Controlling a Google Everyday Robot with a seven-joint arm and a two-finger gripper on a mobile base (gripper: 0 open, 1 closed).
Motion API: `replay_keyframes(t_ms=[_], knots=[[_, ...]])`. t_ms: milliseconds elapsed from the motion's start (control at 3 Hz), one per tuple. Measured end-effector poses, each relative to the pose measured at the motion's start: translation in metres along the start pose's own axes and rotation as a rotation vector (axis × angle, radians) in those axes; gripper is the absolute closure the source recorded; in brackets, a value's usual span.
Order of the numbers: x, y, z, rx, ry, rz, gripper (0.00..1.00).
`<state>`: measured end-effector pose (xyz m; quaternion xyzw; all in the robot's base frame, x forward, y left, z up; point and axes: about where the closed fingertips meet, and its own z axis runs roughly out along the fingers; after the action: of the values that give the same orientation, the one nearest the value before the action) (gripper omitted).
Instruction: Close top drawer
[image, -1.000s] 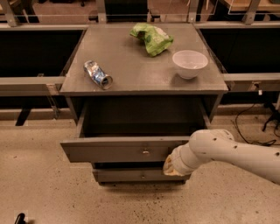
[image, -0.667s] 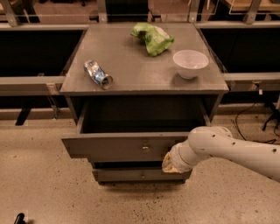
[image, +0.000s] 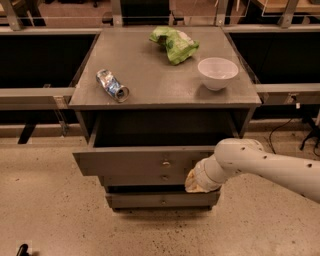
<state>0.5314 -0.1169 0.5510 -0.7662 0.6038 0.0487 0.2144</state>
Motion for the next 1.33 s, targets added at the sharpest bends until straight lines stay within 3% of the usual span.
replay_keyframes(t_ms=[1000,1333], knots=[[-0.006,-0.037,-0.002,-0.101,-0.003,0.007,1.0],[-0.006,-0.037,-0.002,-0.101,-0.003,0.007,1.0]])
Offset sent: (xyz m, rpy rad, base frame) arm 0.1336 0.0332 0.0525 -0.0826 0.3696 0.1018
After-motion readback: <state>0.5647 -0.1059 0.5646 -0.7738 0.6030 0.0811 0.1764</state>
